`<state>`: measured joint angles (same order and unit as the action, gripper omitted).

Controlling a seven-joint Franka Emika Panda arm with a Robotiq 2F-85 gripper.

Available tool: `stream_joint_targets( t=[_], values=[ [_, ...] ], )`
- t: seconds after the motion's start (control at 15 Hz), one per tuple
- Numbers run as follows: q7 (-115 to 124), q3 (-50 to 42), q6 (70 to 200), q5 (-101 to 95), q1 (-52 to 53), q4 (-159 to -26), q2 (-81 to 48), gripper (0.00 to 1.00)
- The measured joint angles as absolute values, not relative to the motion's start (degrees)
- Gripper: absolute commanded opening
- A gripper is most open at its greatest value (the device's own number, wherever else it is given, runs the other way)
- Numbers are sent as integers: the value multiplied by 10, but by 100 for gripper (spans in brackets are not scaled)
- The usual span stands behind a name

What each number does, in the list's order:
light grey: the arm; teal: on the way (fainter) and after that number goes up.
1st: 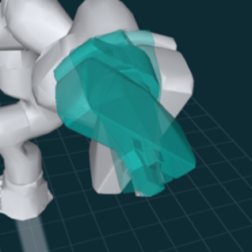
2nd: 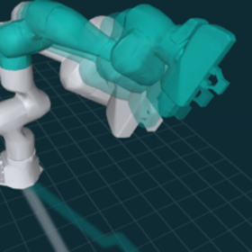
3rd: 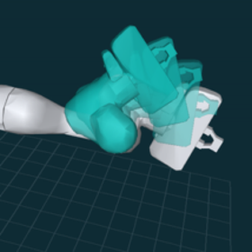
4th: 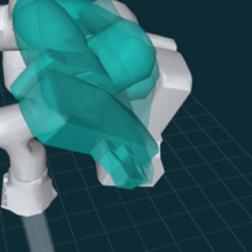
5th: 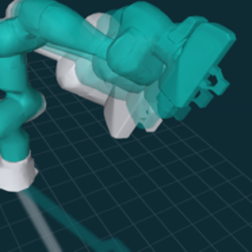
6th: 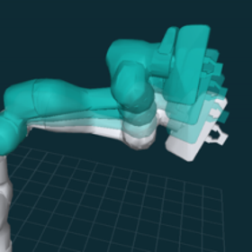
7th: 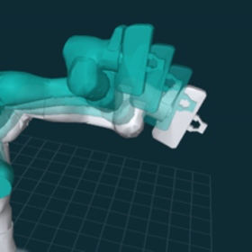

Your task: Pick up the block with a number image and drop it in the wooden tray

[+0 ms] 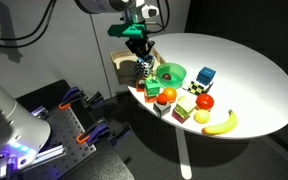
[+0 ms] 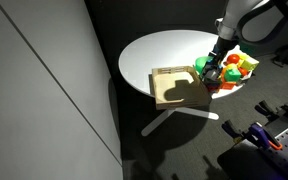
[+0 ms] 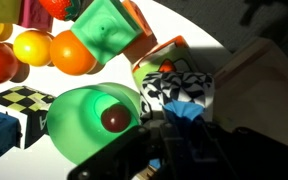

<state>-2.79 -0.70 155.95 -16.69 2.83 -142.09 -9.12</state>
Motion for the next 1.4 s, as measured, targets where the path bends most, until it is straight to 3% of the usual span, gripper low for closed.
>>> stream_joint_targets(
  t=[0.07,0.67,0.73,0.87,1.27,1.4],
  values=[
    [-22,-7,1556,-167,28,-1417,-91,5],
    [-5,11,1526,-133,37,-1361,-93,4],
    [1,13,1526,-132,40,-1355,-94,36],
    [14,15,1529,-132,48,-1345,-99,43],
    [47,15,1533,-132,57,-1330,-112,91],
    [52,13,1534,-132,56,-1330,-113,100]
  ],
)
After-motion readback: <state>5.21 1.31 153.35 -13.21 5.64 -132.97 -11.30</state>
